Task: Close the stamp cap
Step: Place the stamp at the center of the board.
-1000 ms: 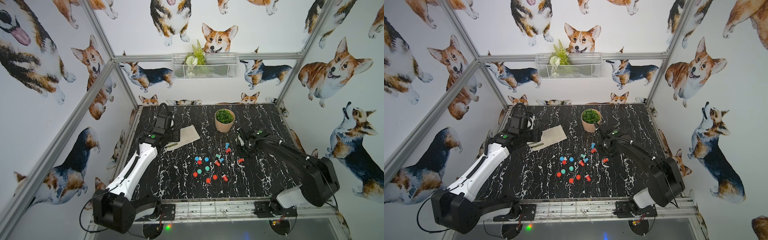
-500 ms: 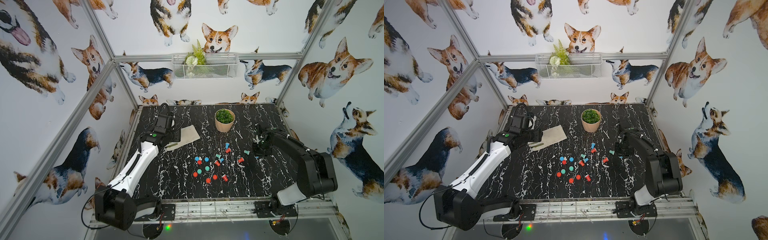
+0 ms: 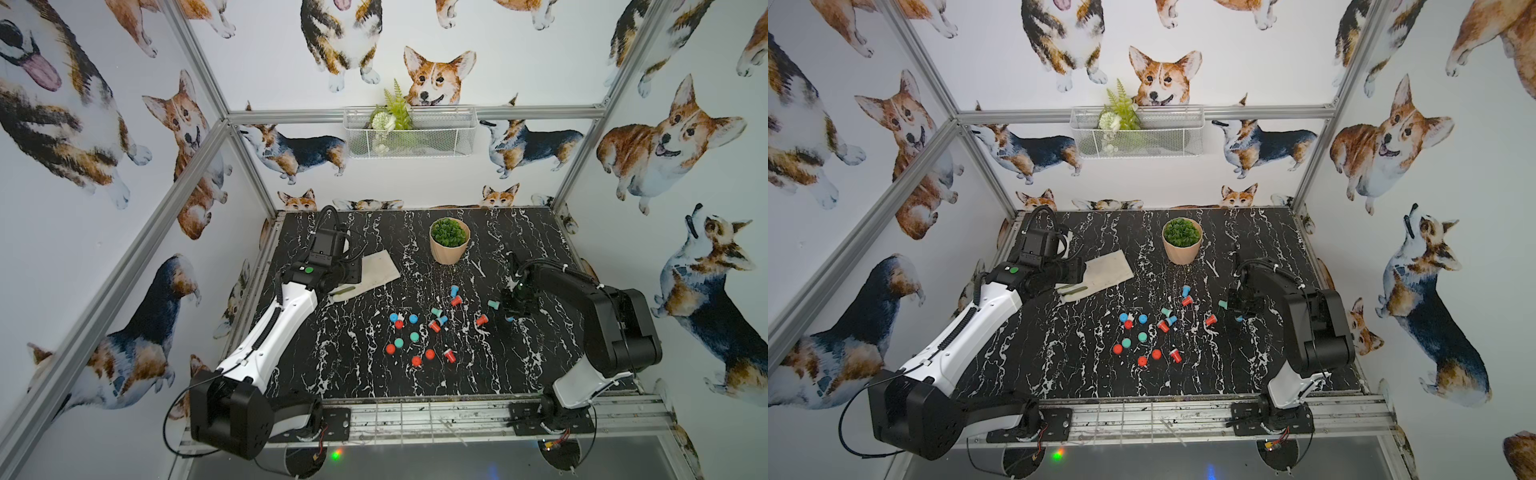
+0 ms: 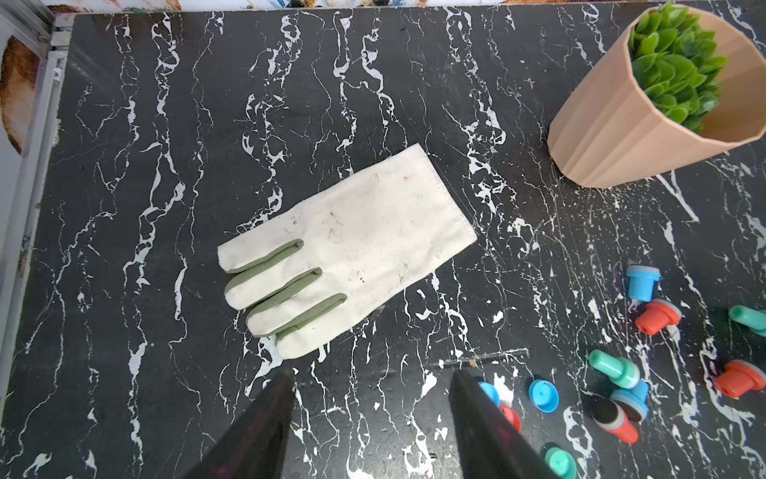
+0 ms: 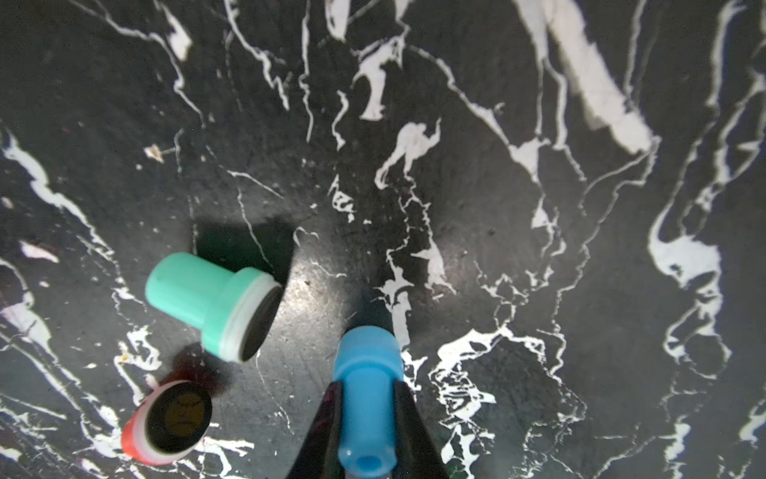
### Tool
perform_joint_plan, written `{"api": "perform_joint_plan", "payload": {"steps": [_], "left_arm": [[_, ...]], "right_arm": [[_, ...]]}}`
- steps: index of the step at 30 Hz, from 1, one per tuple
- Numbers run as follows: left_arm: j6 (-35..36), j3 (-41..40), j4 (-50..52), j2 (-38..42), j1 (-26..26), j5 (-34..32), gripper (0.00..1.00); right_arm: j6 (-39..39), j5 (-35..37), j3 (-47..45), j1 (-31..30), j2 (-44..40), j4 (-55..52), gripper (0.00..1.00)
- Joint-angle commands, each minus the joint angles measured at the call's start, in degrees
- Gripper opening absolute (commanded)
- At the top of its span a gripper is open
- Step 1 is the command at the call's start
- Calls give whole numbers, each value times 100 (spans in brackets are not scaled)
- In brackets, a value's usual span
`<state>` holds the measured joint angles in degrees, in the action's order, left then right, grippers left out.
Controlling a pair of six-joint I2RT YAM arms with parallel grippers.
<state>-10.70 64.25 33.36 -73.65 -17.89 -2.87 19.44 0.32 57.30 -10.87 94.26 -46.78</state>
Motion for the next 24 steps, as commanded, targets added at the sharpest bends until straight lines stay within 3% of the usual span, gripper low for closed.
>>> {"api": "perform_joint_plan", "payload": {"steps": [1,9,24], "left_arm": [[59,34,-14,41,14,-16,64],[59,33,-14,71,14,-50,64],[59,21,-23,114,14,-47,64]], "right_arm": [[51,-23,-22,-2,71,12,26],[44,70,32,-2,7,-76,42],[107,355,115,-11,-319,-354,43]]}}
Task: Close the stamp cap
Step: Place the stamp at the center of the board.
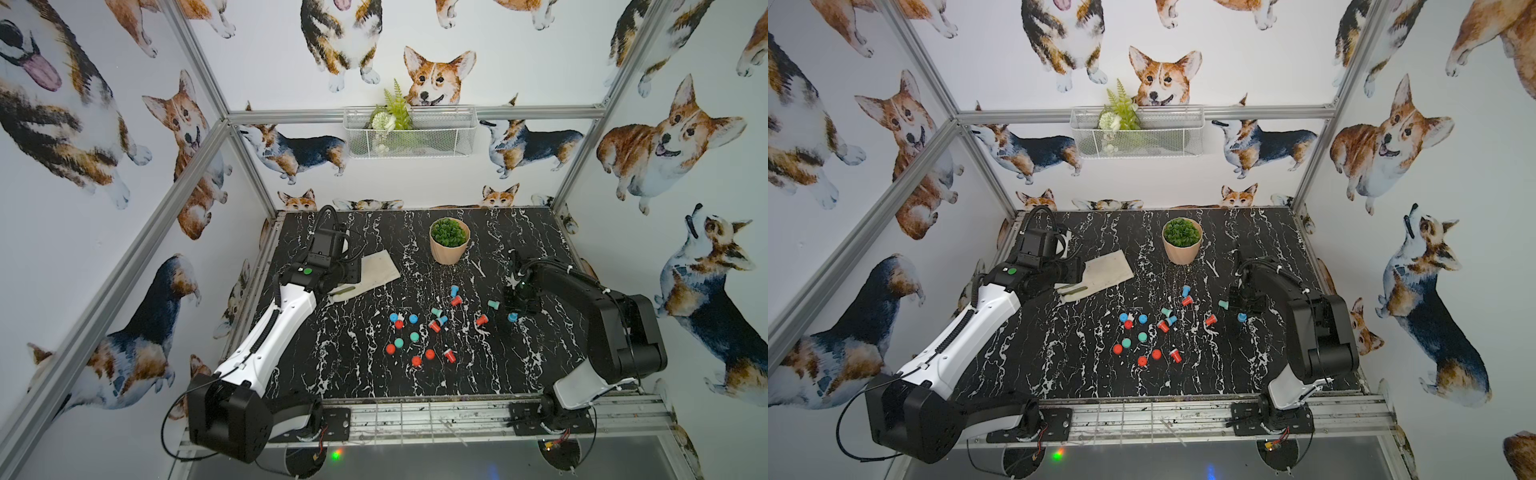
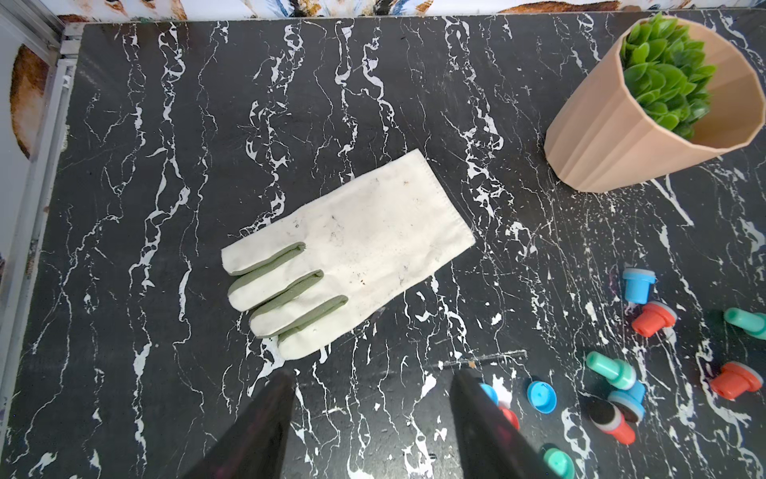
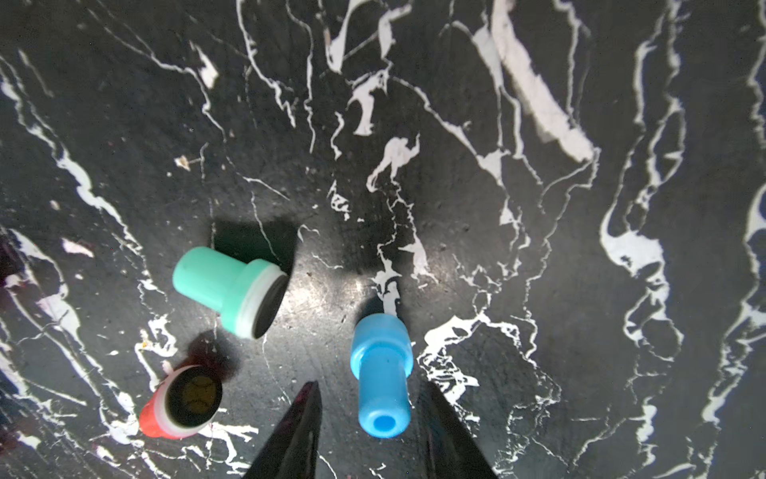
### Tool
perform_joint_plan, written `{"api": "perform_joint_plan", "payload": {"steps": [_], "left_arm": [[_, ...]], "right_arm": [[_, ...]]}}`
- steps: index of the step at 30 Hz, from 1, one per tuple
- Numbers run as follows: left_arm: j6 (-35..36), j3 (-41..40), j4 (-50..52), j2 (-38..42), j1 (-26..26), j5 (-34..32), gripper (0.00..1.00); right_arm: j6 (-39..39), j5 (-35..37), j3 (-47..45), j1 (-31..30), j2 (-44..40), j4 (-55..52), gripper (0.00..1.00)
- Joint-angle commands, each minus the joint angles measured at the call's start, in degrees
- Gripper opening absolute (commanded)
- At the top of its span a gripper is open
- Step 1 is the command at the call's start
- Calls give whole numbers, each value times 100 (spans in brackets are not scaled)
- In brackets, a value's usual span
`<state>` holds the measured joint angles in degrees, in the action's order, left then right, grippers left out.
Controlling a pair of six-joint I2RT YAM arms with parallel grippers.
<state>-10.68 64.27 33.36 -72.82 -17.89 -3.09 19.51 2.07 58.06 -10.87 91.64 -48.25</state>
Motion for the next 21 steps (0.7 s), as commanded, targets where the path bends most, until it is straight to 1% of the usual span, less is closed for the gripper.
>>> {"api": "perform_joint_plan", "payload": {"steps": [1,5,11,15,17,19,21], "left_arm": [[57,18,-23,39,15,-29,64],[57,18,-31,31,14,-17,64],[55,21,-23,39,14,-18,64],[48,14,-27,50,14,-15,64],[48,15,-32,50,14,-14,64],[48,14,-32,51,14,0,64],[35,20,-32,48,14,17,64]], "right_arm": [[129,228,54,-32,-92,-256,43],[326,499,182,-354,-270,-437,43],[1094,370,242,-1097,-431,-266,44],[1741,439,128,-1561,-485,103,49],[1996,594,64,-1707,-489,213,54],[2191,691,-12,-1768,-487,317,59],[2339,722,-118,-1786,-426,457,61]]}}
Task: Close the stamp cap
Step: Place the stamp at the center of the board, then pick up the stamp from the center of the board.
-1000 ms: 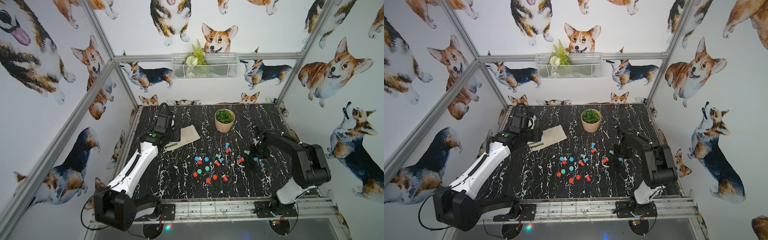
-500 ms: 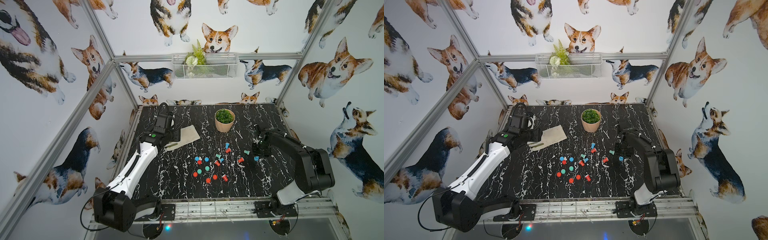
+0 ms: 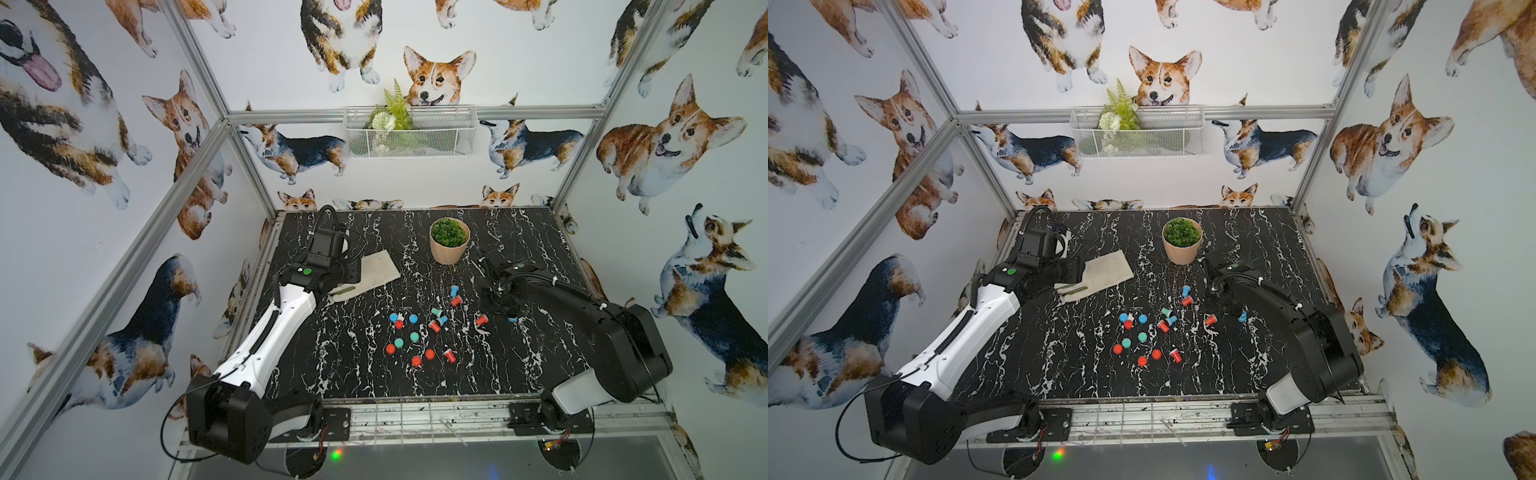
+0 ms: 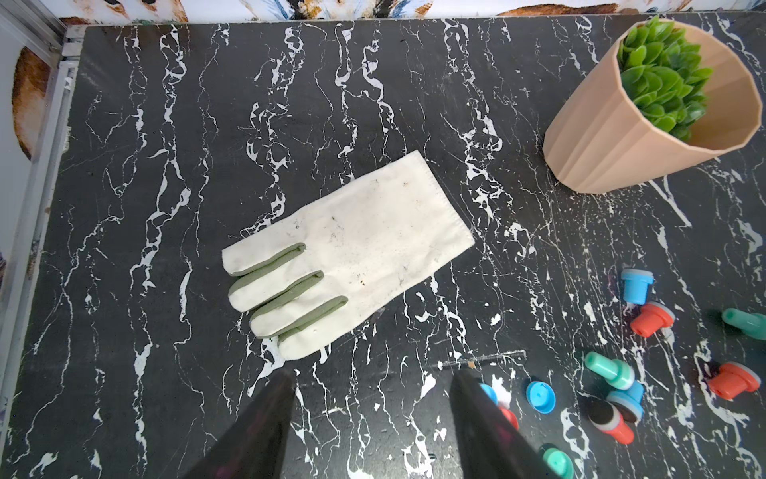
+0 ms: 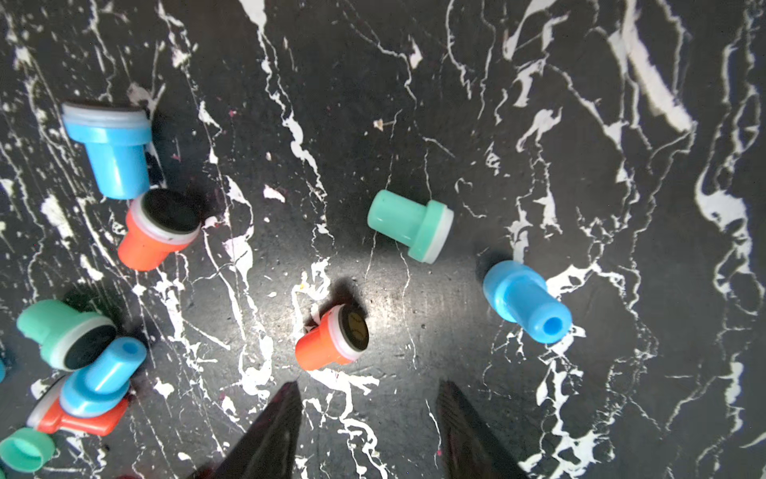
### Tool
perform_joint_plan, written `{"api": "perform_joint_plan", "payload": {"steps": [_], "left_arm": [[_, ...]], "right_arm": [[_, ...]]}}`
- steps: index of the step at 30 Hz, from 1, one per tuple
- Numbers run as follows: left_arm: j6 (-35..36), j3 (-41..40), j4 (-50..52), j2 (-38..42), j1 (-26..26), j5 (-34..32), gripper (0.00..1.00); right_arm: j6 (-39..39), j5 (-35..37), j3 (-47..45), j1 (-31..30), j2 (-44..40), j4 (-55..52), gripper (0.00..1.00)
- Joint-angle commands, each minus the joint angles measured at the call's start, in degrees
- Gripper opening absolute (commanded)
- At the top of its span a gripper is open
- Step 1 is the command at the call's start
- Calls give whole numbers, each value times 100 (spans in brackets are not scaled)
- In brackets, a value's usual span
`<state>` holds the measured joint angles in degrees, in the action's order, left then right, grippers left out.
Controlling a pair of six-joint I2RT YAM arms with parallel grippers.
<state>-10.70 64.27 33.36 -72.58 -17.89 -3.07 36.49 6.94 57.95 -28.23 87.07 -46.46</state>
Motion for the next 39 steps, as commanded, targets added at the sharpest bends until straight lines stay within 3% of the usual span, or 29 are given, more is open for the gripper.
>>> {"api": "perform_joint_plan", "payload": {"steps": [1,18,39], "left_arm": [[42,24,-32,24,14,17,64],[40,11,-41,38,14,17,64],[33,23,-49,-18,14,39,64]], "right_arm": [[678,237,-141,-61,69,322,62],[702,449,-143,-359,803,418,62],[653,238,-582,-412,676,690,34]]}}
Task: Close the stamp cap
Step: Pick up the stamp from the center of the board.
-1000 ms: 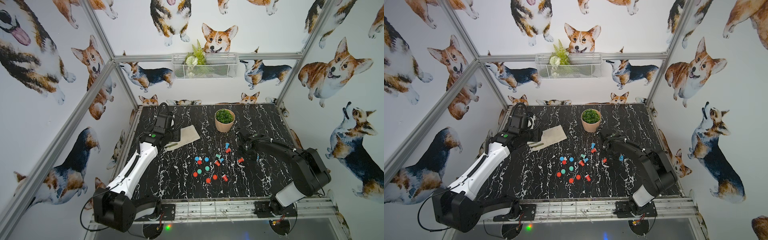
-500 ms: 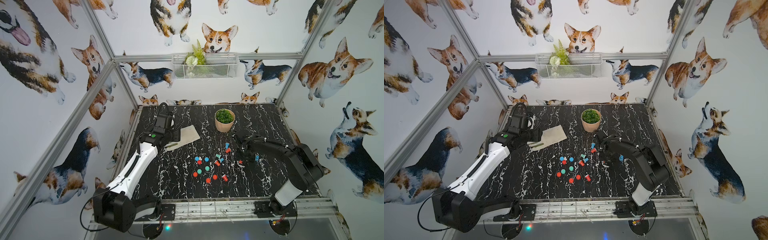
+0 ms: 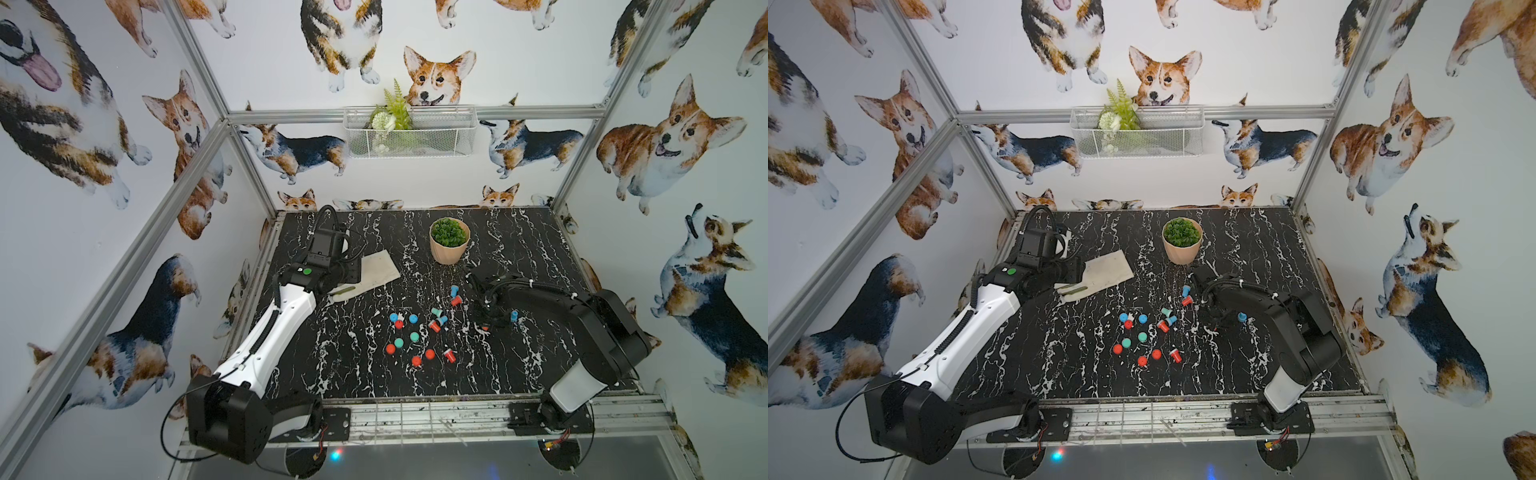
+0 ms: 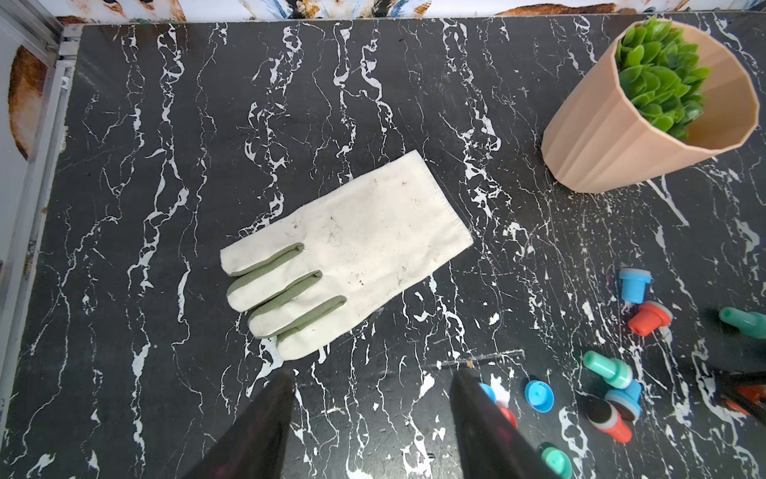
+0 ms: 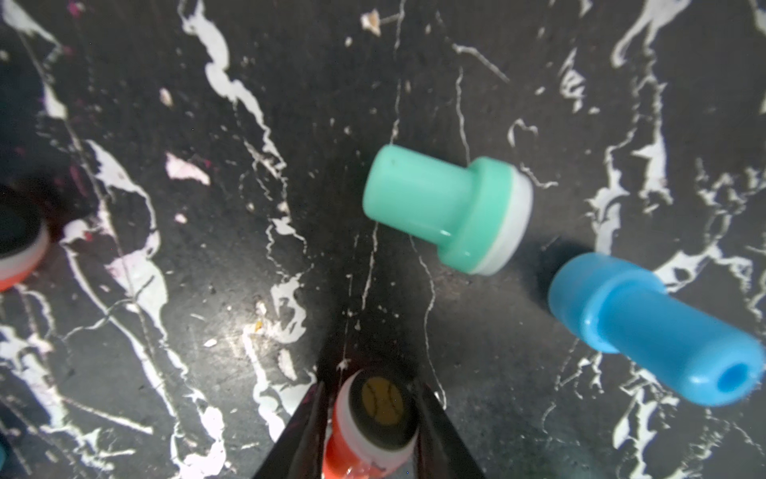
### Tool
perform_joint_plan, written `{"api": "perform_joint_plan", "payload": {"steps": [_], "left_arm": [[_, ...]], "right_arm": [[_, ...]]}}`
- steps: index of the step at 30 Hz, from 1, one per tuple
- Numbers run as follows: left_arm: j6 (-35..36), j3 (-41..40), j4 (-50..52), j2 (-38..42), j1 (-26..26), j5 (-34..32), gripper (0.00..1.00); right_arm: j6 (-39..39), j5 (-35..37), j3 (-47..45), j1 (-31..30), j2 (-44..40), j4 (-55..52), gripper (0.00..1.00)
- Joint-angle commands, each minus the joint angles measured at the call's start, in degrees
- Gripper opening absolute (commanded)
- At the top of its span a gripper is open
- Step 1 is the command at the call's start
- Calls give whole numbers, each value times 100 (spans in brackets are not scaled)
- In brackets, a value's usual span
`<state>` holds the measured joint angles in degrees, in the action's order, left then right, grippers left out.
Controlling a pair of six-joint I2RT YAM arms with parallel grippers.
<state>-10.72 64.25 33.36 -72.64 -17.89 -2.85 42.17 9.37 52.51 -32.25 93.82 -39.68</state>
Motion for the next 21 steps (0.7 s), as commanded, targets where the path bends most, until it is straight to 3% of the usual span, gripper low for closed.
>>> {"api": "perform_joint_plan", "payload": {"steps": [1,5,13,21], "left_arm": [[35,23,-49,-13,14,14,64],[35,26,-52,-13,14,15,64],[35,24,-41,0,14,1,64],[35,22,-41,12,14,11,64]], "right_arm": [[86,-13,-48,-14,0,28,33],[73,-31,-83,-16,4,53,28],[89,-70,-92,-83,-48,-70,40],[167,-66,-164,-142,-164,-112,39]]}}
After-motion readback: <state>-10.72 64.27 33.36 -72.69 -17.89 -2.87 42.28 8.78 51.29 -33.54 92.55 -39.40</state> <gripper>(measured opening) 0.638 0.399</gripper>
